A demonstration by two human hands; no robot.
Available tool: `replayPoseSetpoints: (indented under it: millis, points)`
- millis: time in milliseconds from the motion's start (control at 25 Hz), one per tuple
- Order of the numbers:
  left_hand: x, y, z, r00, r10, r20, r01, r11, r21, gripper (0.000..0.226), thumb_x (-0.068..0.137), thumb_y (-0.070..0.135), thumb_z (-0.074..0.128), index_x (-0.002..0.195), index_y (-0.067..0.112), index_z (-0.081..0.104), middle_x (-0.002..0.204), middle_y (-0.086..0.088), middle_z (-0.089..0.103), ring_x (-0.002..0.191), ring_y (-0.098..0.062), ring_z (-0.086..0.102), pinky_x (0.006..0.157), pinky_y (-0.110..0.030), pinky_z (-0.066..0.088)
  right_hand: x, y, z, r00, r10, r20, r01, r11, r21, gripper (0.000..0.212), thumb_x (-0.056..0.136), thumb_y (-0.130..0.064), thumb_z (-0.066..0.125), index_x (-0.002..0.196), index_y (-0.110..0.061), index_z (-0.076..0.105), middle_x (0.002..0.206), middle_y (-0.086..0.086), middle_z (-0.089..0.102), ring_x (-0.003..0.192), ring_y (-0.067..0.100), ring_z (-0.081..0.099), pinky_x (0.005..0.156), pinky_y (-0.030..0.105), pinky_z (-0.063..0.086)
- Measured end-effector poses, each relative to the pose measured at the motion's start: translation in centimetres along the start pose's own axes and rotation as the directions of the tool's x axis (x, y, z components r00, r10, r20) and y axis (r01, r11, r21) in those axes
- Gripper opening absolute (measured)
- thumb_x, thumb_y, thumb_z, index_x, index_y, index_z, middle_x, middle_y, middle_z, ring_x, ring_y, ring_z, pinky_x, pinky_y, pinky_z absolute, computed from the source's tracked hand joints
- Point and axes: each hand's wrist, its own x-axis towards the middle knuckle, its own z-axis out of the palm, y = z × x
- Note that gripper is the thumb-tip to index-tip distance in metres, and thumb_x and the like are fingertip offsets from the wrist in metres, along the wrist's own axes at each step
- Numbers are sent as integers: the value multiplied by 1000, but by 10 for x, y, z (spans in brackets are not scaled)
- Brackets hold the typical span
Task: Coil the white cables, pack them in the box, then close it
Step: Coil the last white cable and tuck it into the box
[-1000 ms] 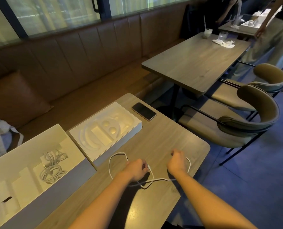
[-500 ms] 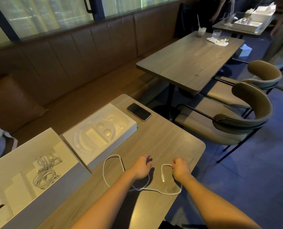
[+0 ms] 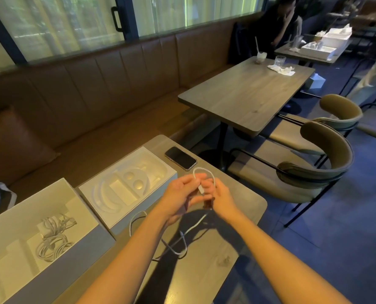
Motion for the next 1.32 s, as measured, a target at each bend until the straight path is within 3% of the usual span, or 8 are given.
replayPoseSetpoints:
  millis: [200, 280, 400, 560, 880, 1120, 1200, 1320]
  points:
    - [10, 31, -16, 911, 268, -314, -271, 962, 36, 21, 90, 11, 55, 107, 9, 67, 104, -7, 73, 97, -19, 71, 88, -29, 56, -16, -27, 24, 881, 237, 409, -93, 935, -342, 36, 97, -8, 32, 129, -24, 30, 80, 3, 48, 58, 16, 44, 55, 32, 44]
    - [12, 33, -27, 820, 383, -425, -240, 905, 351, 23, 89, 16, 58, 110, 11, 68, 109, -4, 71, 98, -15, 69, 87, -28, 56, -18, -51, 25, 878, 225, 423, 2, 881, -473, 31, 99, -10, 33, 128, -17, 37, 79, 2, 47, 67, 17, 47, 55, 27, 46]
    - [4, 31, -43, 799, 528, -289, -110, 600, 792, 26, 91, 19, 57, 113, 12, 68, 115, -4, 69, 98, -9, 61, 80, -18, 48, -16, -79, 18, 925, 112, 363, 169, 734, -658, 32, 98, -13, 39, 126, -15, 53, 93, 4, 61, 75, 14, 57, 70, 30, 52]
    - [-12, 32, -55, 960, 278, 24, -127, 358, 925, 24, 93, 19, 52, 108, 14, 70, 96, -3, 72, 75, 2, 59, 71, -12, 43, -17, -103, 8, 944, -152, 293, 322, 620, -716, 24, 95, -18, 50, 112, -16, 67, 109, 3, 68, 96, 16, 63, 89, 36, 53]
    - [-47, 54, -38, 961, -39, 274, -14, 981, 191, 26, 95, 14, 45, 108, 2, 63, 85, -11, 63, 82, -21, 65, 78, -25, 55, 0, -94, 7, 931, -311, 192, 353, 901, -251, 12, 88, -14, 61, 91, -11, 72, 80, 3, 68, 75, 13, 63, 72, 22, 52]
    - [-40, 60, -32, 977, 211, -42, -209, 879, -428, 22, 84, 10, 61, 104, 1, 64, 92, -15, 66, 86, -23, 70, 77, -30, 59, -7, -66, 20, 962, -234, 138, 262, 933, -248, 24, 94, -31, 50, 78, -29, 67, 58, -1, 50, 56, 16, 46, 57, 32, 43]
    - [-30, 60, -29, 920, 254, -299, -336, 902, -270, 18, 91, 10, 52, 98, 7, 69, 106, -14, 68, 95, -24, 70, 82, -31, 59, -11, -62, 24, 956, -188, 224, 261, 894, -365, 27, 93, -37, 48, 79, -24, 67, 58, 0, 52, 58, 14, 48, 61, 36, 48]
    - [-19, 49, -26, 782, 512, -355, -259, 786, 562, 19, 92, 18, 55, 86, 17, 73, 116, -3, 65, 96, -18, 65, 81, -25, 55, -18, -69, 29, 927, -156, 342, 337, 748, -572, 24, 95, -28, 45, 98, -16, 66, 76, 9, 62, 65, 13, 53, 68, 41, 53]
